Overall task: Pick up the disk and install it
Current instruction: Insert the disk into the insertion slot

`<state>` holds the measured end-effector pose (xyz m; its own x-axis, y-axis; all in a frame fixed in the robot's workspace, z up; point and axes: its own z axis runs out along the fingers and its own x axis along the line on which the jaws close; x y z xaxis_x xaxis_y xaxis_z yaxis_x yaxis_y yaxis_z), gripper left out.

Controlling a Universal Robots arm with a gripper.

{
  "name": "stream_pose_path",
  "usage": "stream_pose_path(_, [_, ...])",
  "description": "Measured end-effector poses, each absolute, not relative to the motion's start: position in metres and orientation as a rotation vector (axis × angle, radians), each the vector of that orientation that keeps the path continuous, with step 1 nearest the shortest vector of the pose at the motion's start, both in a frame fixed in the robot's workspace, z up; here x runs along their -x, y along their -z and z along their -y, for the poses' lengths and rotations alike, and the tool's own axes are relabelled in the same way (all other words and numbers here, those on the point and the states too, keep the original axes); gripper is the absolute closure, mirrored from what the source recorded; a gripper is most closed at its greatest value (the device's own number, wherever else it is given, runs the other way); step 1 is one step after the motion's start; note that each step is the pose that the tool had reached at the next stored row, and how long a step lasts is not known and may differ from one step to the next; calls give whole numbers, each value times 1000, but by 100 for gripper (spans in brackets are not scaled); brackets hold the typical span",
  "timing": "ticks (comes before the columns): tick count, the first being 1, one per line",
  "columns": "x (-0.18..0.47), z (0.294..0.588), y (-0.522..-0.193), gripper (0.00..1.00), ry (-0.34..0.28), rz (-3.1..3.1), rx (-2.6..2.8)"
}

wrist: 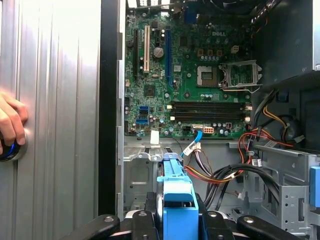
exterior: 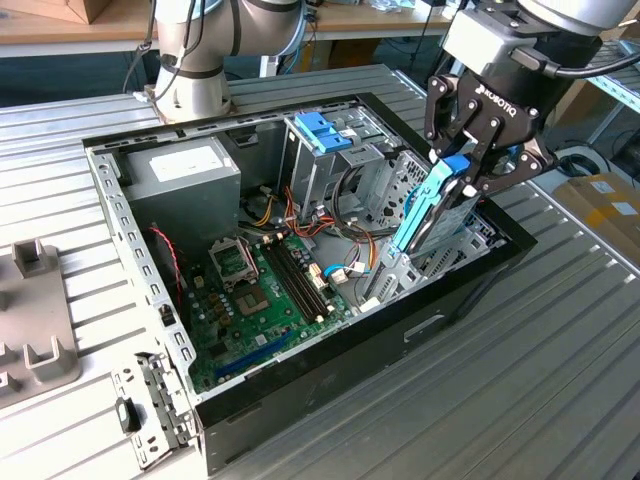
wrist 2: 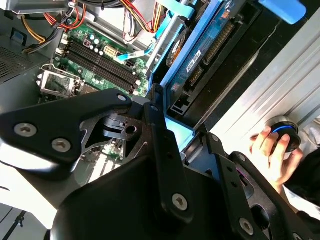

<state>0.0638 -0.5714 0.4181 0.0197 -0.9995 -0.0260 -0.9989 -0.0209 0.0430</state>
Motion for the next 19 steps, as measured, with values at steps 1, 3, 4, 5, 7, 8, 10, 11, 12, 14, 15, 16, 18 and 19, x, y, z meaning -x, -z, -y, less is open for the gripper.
stream_pose_path(1, [-64, 571, -418, 63, 76, 2189, -2234])
stream_pose_path(3, [-64, 571, -416, 63, 76, 2189, -2234])
stream_pose_path(4, [-64, 571, -415, 63, 76, 2189, -2234])
stream_pose_path(5, [-64, 571, -415, 63, 76, 2190, -2234])
stream_pose_path(7, [-64, 571, -415, 63, 77, 2190, -2234])
stream_pose_path(8, [-64, 571, -415, 63, 77, 2190, -2235])
stream_pose_path(10, [-64, 571, -415, 63, 78, 2190, -2235])
stream_pose_path(11, [-64, 571, -415, 63, 79, 2191, -2235])
stream_pose_path(12, [-64, 571, -415, 62, 79, 2191, -2235])
stream_pose_path(14, [-64, 571, -415, 56, 80, 2191, -2236])
stream_pose_path(15, [-64, 571, -415, 56, 81, 2191, -2236])
stream_pose_path(16, [-64, 571, -415, 49, 81, 2191, -2236])
stream_pose_path(18, [-64, 571, -415, 49, 82, 2192, -2237])
stream_pose_path(19, [-64, 571, -415, 49, 82, 2192, -2237])
